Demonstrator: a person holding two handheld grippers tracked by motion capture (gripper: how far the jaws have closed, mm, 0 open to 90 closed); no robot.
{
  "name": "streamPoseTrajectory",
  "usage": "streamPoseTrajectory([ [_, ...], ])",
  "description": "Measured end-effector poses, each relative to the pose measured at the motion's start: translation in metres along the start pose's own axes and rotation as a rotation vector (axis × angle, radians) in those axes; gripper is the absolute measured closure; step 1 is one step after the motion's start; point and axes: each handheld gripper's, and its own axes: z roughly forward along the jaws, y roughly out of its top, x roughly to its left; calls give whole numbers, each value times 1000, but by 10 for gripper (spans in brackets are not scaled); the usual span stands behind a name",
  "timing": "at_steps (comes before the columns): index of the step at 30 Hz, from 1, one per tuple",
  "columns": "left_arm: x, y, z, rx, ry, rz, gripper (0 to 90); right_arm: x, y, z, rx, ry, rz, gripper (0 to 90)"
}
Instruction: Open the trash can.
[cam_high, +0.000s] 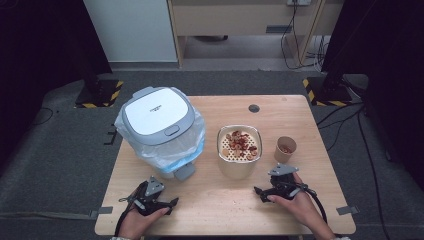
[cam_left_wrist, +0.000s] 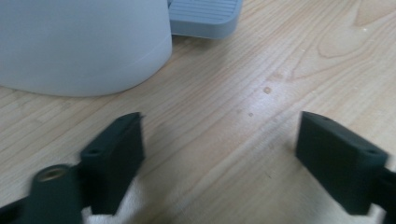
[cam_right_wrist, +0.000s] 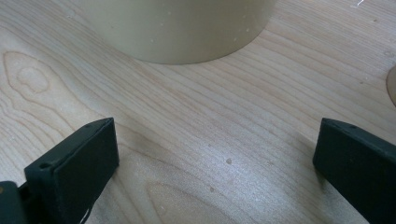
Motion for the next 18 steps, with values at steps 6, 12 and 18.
streamPoseTrajectory([
  [6, -7, 8, -13, -70, 11, 13, 302, 0, 0, 0, -1, 0, -4, 7],
  [12, -13, 15, -22, -96, 3, 2, 466, 0, -1, -1, 0, 2, 0, 7],
  [18, -22, 31, -26, -145, -1, 43, 620, 0, -1, -1, 1, 3, -2, 7],
])
